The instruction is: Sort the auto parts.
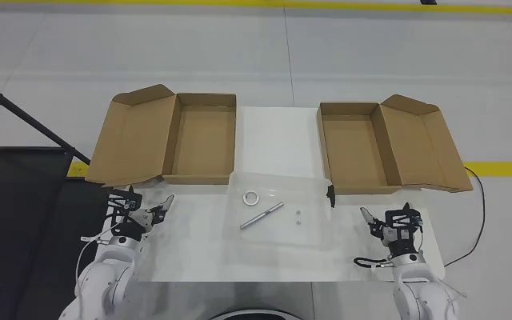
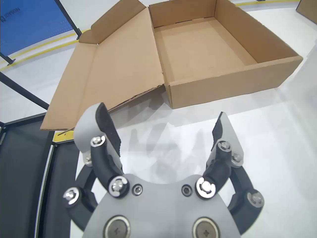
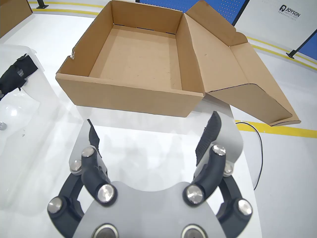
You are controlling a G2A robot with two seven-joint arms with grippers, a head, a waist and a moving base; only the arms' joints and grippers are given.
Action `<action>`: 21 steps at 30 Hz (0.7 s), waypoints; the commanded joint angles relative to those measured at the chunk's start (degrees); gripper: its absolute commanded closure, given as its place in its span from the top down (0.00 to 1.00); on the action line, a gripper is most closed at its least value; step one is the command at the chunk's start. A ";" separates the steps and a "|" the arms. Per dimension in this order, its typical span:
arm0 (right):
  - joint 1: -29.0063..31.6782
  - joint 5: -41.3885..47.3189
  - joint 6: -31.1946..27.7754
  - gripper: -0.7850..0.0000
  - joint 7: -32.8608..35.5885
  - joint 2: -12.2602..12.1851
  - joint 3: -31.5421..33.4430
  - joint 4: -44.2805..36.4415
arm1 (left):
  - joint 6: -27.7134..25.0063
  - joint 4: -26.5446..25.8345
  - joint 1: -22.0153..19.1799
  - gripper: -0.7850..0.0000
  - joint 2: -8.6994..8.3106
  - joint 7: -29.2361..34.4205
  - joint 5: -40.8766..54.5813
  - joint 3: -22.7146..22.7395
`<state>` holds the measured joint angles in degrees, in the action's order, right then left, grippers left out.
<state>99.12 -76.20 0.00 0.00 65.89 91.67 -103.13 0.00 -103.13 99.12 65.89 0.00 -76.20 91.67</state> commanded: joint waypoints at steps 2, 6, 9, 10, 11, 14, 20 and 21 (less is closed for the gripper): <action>0.00 0.00 0.00 1.00 0.00 0.00 0.00 0.00 | 0.00 0.00 0.00 1.00 0.00 0.00 0.00 0.00; 0.00 0.00 0.00 1.00 0.00 0.00 0.00 0.00 | 0.00 0.00 0.00 1.00 0.00 0.00 0.00 0.00; 0.00 0.00 0.00 1.00 0.00 0.00 0.00 0.00 | -0.01 -0.15 0.02 1.00 0.10 -0.60 1.43 0.11; -0.12 0.23 -0.39 1.00 -0.07 0.02 0.00 -0.42 | 0.22 -0.23 0.20 1.00 0.17 -1.45 2.26 0.37; -0.15 0.31 -1.31 1.00 -0.14 -0.01 0.17 -1.15 | 0.54 -0.57 0.53 1.00 0.25 -2.41 2.70 0.51; -0.56 0.89 -4.10 1.00 1.29 -0.21 1.60 -3.97 | 0.65 -1.90 2.05 1.00 0.42 -5.07 3.77 1.03; -3.74 1.61 -10.11 1.00 7.57 -0.64 3.10 -11.42 | 2.31 -3.59 5.05 1.00 0.63 -9.15 3.27 3.00; -4.45 2.10 -11.52 1.00 8.83 -0.71 3.02 -12.46 | 2.48 -3.65 5.19 1.00 0.64 -9.19 3.03 3.07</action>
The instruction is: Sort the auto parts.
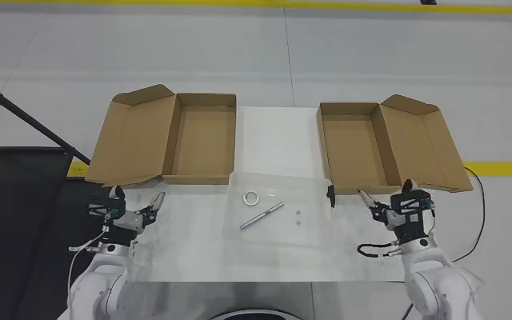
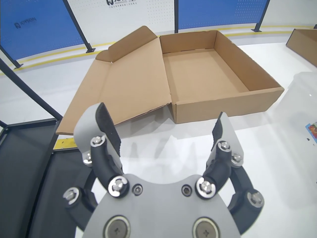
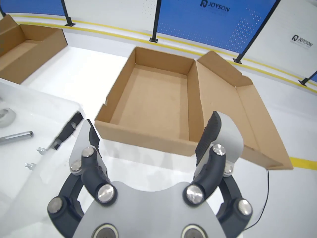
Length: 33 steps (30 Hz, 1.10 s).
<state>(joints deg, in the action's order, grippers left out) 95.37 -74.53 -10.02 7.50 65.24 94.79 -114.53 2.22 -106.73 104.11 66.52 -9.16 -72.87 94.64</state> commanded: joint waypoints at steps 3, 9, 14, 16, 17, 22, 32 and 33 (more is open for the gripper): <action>-3.17 1.86 -6.13 1.00 5.62 -0.27 -1.19 -3.97 | 0.27 -0.05 0.21 1.00 0.01 -0.03 -0.30 0.11; -8.73 4.19 -12.80 1.00 17.71 -0.48 -6.90 -8.23 | 0.27 -0.05 0.21 1.00 0.01 -0.03 -0.30 0.11; -10.84 5.89 -12.87 1.00 22.08 -0.40 -9.15 -9.12 | 0.27 -0.05 0.21 1.00 0.01 -0.03 -0.30 0.11; -10.84 5.89 -12.87 1.00 22.08 -0.40 -9.15 -9.12 | 0.27 -0.05 0.21 1.00 0.01 -0.03 -0.30 0.11; -10.84 5.89 -12.87 1.00 22.08 -0.40 -9.15 -9.12 | 0.27 -0.05 0.21 1.00 0.01 -0.03 -0.30 0.11; -10.84 5.89 -12.87 1.00 22.08 -0.40 -9.15 -9.12 | 0.27 -0.05 0.21 1.00 0.01 -0.03 -0.30 0.11; -15.34 8.28 -13.12 1.00 30.96 -0.29 -13.64 -7.46 | 0.27 -0.05 0.21 1.00 0.01 -0.03 -0.30 0.11; -16.73 9.06 -13.12 1.00 33.20 -0.24 -14.59 -7.20 | 0.27 -0.05 0.21 1.00 0.01 -0.03 -0.30 0.11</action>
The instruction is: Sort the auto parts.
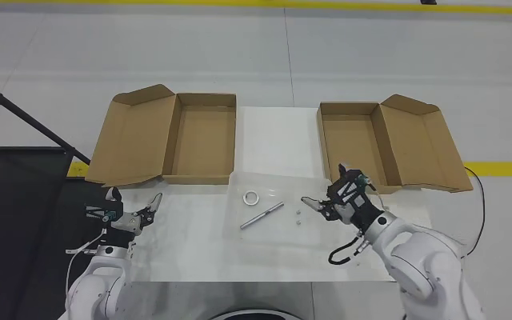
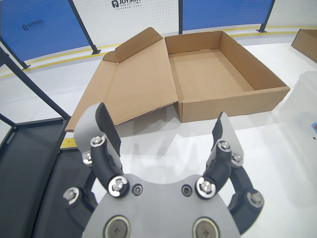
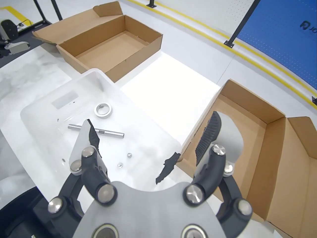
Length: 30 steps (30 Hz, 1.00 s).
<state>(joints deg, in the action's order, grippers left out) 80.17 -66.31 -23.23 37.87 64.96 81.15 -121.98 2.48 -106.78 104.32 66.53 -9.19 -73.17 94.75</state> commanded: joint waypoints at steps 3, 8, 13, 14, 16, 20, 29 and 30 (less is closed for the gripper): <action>-5.42 2.21 1.80 1.00 8.59 0.25 -3.36 1.27 | 0.00 0.00 0.00 1.00 0.00 0.00 0.00 0.00; -8.29 4.45 2.23 1.00 14.43 0.21 -3.63 2.41 | 0.00 0.00 0.00 1.00 0.00 0.00 0.00 0.00; -8.29 4.45 2.23 1.00 14.43 0.21 -3.63 2.41 | 0.00 0.00 0.00 1.00 0.00 0.00 0.00 0.00; -8.29 4.45 2.23 1.00 14.43 0.21 -3.63 2.41 | 0.00 0.00 0.00 1.00 0.00 0.00 0.00 0.00; -8.16 3.26 2.25 1.00 14.17 0.20 -4.18 2.93 | 0.00 0.00 0.00 1.00 0.00 0.00 0.00 0.00; -9.09 3.17 1.70 1.00 14.22 0.45 -7.97 5.94 | 0.00 0.00 0.00 1.00 0.00 0.00 0.00 0.00; -12.57 5.17 -0.24 0.73 22.83 0.53 -12.58 10.41 | 0.00 0.00 0.00 1.00 0.00 0.00 0.00 0.00; -12.85 5.18 -0.25 0.68 23.41 0.51 -12.77 10.70 | 0.00 0.00 0.00 1.00 0.00 0.00 0.00 0.00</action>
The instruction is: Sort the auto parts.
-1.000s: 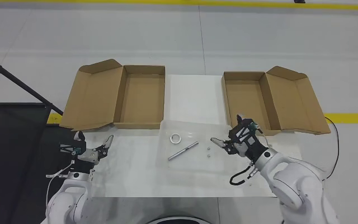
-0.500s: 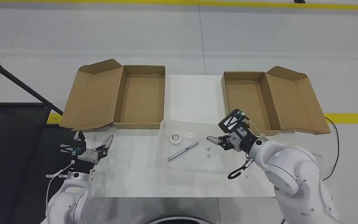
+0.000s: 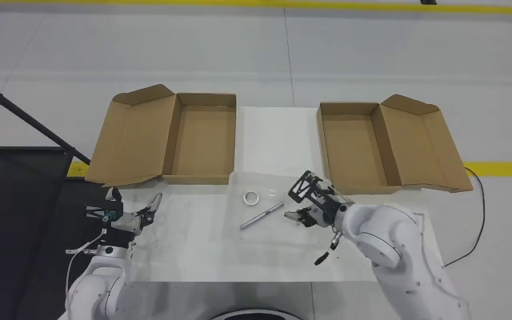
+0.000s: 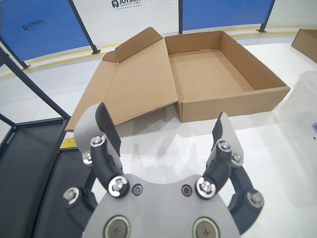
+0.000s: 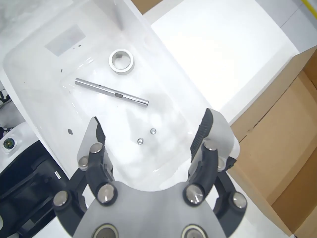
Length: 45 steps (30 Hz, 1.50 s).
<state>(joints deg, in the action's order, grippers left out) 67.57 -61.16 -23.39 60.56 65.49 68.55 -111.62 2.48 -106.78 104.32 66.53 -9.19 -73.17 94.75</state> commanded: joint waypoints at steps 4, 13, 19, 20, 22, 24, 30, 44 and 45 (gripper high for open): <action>-1.30 0.09 -0.08 0.64 2.68 -0.04 -1.30 2.52 | 0.00 0.00 0.00 1.00 0.00 0.00 0.00 0.00; -4.03 0.80 -0.23 0.55 4.56 0.11 -3.90 7.83 | 0.00 0.00 0.00 1.00 0.00 0.00 0.00 0.00; -6.15 0.92 0.59 0.49 5.13 0.38 -5.73 11.28 | 0.00 0.00 0.00 1.00 0.00 0.00 0.00 0.00; -6.46 1.05 0.57 0.48 5.28 0.40 -5.92 11.79 | 0.00 0.00 0.00 1.00 0.00 0.00 0.00 0.00; -7.02 1.28 0.60 0.46 5.56 0.45 -6.32 12.68 | 0.00 0.00 0.00 1.00 0.00 0.00 0.00 0.00; -7.51 1.56 0.61 0.44 5.81 0.49 -6.67 13.44 | 0.00 0.00 0.00 1.00 0.00 0.00 0.00 0.00; -8.73 2.64 0.57 0.41 6.21 0.62 -7.77 15.76 | 0.00 0.00 0.00 1.00 0.00 0.00 0.00 0.00; -8.18 4.86 -0.78 0.00 3.77 -0.11 -5.47 13.54 | 0.00 0.00 0.00 1.00 0.00 0.00 0.00 0.00; -7.94 5.49 -1.15 0.00 2.93 -0.24 -4.73 12.78 | 0.00 0.00 0.00 1.00 0.00 0.00 0.00 0.00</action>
<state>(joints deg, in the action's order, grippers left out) 59.39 -56.24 -24.25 64.27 65.38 63.04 -98.15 2.48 -106.78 104.32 66.53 -9.19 -73.17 94.75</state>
